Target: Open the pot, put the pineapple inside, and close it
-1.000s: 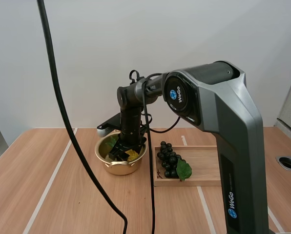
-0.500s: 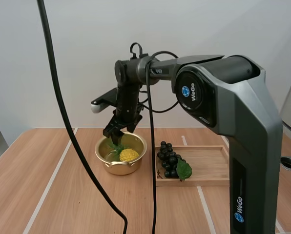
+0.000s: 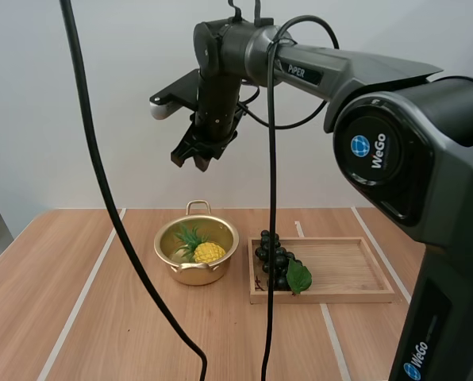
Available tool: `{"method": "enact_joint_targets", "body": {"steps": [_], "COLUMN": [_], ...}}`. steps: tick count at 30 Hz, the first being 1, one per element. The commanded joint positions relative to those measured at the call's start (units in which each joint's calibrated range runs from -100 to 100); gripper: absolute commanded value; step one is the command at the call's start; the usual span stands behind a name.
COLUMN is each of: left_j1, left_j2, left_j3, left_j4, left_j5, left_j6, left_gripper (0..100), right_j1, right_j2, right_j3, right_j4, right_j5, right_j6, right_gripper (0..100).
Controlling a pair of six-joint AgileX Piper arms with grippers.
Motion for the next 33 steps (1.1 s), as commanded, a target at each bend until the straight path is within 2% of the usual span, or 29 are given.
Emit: {"method": "enact_joint_targets", "body": {"steps": [1, 5, 8, 12, 16, 21, 26, 33], "left_j1": [-0.07, -0.07, -0.07, -0.07, -0.07, -0.07, -0.07, 0.0], "left_j2": [-0.3, -0.3, -0.3, 0.0, 0.2, -0.8, -5.1, -10.4], "left_j3": [-0.3, -0.3, -0.3, 0.2, 3.0, 10.4, 25.0, 50.7], "left_j4": [0.2, 0.2, -0.1, -0.6, -1.4, -2.3, -4.0, -6.7], "left_j5": [0.0, 0.0, 0.0, 0.0, 0.0, 0.0, -1.0, -19.1], "left_j6": [0.1, -0.1, -1.4, -1.4, -2.8, -3.4, -3.4, -2.8], "left_gripper": [0, 0, 0, 0, 0, 0, 0, 0], "right_j1": [-1.8, -6.5, -12.0, -18.8, -23.6, -25.0, -25.0, -25.0], "right_j2": [-4.0, -8.4, -12.8, -19.4, -26.5, -35.7, -41.6, -43.4], "right_j3": [-0.5, -0.5, -0.4, 2.4, 9.3, 24.3, 40.3, 57.0], "right_j4": [-2.0, -0.9, 5.3, 13.8, 16.8, 16.7, 16.6, 14.6], "right_j5": [0.6, 0.6, 0.5, -6.6, -17.8, -35.7, -54.1, -70.7], "right_j6": [2.2, 3.9, 4.3, 3.8, 3.0, 2.3, 2.3, 2.3], "right_gripper": [0, 0, 0, 0, 0, 0, 0, 0]}}
